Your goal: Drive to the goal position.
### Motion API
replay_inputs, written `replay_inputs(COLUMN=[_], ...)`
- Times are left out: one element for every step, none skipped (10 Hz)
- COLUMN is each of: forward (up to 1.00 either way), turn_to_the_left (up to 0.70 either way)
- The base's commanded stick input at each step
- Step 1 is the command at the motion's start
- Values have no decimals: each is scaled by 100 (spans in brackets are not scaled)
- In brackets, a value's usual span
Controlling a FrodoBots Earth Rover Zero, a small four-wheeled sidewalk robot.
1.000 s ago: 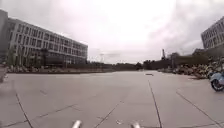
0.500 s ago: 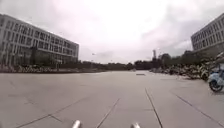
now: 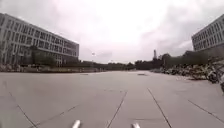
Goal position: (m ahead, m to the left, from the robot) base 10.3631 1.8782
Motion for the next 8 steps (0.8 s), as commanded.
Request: replay_inputs(forward=[70, 70, 70, 70, 70, 70, 70, 70], turn_to_the_left=[0, 0, 0, 0, 0, 0, 0, 0])
